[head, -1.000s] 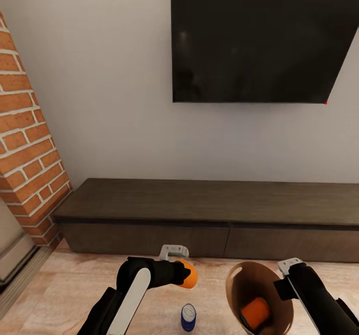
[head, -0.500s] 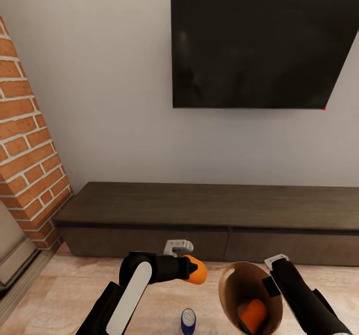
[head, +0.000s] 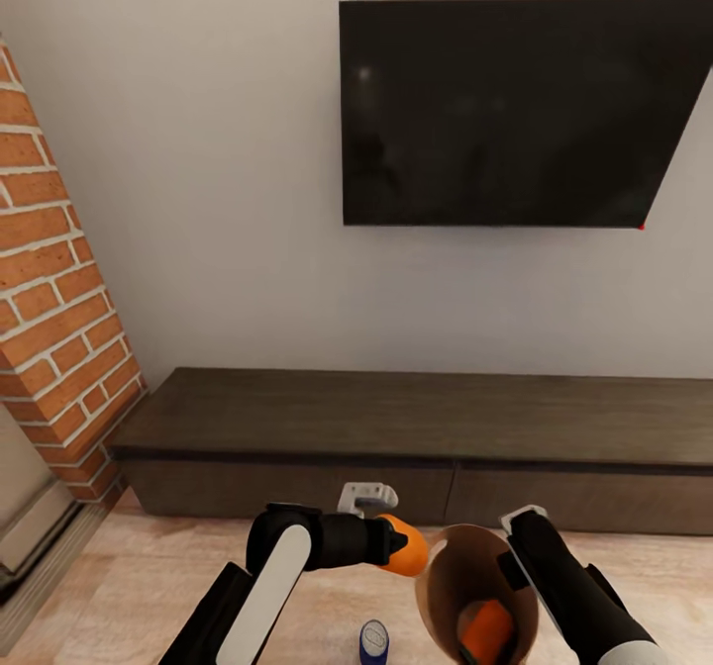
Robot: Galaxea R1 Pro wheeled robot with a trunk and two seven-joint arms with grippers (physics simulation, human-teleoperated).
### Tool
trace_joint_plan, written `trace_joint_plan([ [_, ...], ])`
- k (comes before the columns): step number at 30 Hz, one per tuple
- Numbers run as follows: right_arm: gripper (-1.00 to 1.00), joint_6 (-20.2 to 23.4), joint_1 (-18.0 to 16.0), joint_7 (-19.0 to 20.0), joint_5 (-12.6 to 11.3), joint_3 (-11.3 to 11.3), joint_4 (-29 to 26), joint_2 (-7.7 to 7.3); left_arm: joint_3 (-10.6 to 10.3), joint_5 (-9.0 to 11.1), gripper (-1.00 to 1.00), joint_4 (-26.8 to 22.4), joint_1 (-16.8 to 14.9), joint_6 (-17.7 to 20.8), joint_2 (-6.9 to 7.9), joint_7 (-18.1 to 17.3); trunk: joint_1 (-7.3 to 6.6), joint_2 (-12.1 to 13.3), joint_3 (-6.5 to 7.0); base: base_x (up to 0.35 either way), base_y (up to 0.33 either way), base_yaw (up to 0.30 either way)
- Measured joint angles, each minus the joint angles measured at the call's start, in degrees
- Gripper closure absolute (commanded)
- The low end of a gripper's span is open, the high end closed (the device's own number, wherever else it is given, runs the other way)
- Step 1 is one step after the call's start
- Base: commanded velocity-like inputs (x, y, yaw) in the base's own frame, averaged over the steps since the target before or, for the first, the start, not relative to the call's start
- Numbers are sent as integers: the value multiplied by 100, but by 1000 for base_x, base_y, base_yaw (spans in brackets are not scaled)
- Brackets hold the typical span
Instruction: Put the three can of soda from the living room inside the tash can in the kitchen.
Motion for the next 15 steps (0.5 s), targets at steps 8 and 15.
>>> trace_joint_plan([
  [8,100,0,-13,-48,49,16,11,158,-49,12,100,56,0,-1,-17,-10,-176,321,144,0,0,0],
  [15,100,0,-12,-67,203,67,13,259,-187,3,100,314,0,-239,-36,-17,-329,602,269,0,0,0],
])
